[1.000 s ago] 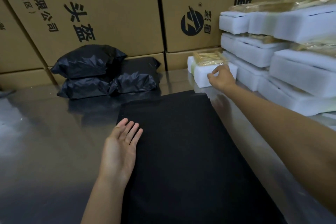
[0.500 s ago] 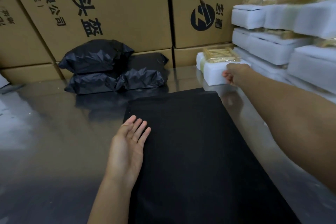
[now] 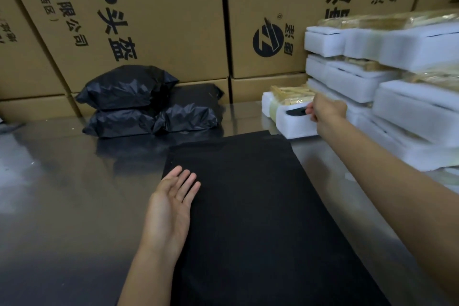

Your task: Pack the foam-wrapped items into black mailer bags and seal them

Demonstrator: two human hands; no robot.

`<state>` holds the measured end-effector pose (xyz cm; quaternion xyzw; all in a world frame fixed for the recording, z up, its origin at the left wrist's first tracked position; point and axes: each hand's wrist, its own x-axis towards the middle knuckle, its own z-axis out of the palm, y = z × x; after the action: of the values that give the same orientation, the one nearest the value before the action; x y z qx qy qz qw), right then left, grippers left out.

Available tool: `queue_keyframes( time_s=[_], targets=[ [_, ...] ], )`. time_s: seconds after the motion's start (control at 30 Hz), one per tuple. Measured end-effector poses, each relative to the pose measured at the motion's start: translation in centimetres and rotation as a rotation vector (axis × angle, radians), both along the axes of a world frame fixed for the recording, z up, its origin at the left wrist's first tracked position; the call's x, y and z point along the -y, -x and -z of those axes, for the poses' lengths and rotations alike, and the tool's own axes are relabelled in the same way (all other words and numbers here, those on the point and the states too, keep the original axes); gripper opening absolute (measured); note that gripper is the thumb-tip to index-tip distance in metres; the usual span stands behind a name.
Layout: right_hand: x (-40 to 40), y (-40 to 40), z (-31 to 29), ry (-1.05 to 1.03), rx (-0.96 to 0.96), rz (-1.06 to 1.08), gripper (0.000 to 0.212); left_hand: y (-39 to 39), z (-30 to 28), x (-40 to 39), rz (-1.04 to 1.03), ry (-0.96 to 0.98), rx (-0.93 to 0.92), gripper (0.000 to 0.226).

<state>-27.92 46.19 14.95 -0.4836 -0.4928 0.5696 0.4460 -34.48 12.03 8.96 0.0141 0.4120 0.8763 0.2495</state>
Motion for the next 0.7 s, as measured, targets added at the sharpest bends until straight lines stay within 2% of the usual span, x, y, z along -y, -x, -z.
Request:
queue_keyframes(
  time_s=[0.13, 0.2, 0.3, 0.37, 0.4, 0.47, 0.6, 0.7],
  targets=[
    [1.7, -4.2, 2.4, 0.030, -0.063, -0.035, 0.031, -0.2, -0.1, 0.1, 0.008, -0.007, 0.015, 0.027],
    [2.1, -5.9, 3.4, 0.053, 0.049, -0.112, 0.035, -0.2, -0.2, 0.1, 0.003, -0.009, 0.025, 0.027],
    [2.4, -7.4, 3.1, 0.080, 0.310, -0.279, 0.068, -0.3, -0.3, 0.2, 0.005, -0.012, 0.032, 0.027],
    [2.5, -7.6, 2.1, 0.159, 0.383, -0.396, 0.086, -0.3, -0.3, 0.2, 0.012, -0.016, 0.038, 0.026],
    [2.6, -7.7, 1.6, 0.219, 0.351, -0.438, 0.085, -0.3, -0.3, 0.2, 0.015, -0.017, 0.040, 0.026],
    [2.9, -7.6, 0.8, 0.313, 0.200, -0.452, 0.071, -0.2, -0.3, 0.2, 0.015, -0.014, 0.038, 0.027],
    [3.3, -6.9, 0.4, 0.426, -0.014, -0.361, 0.075, -0.2, -0.2, 0.3, 0.016, -0.008, 0.029, 0.025],
    [3.4, -6.2, 0.8, 0.577, -0.281, -0.283, 0.067, -0.2, -0.2, 0.3, 0.015, -0.002, 0.021, 0.025]
  ],
)
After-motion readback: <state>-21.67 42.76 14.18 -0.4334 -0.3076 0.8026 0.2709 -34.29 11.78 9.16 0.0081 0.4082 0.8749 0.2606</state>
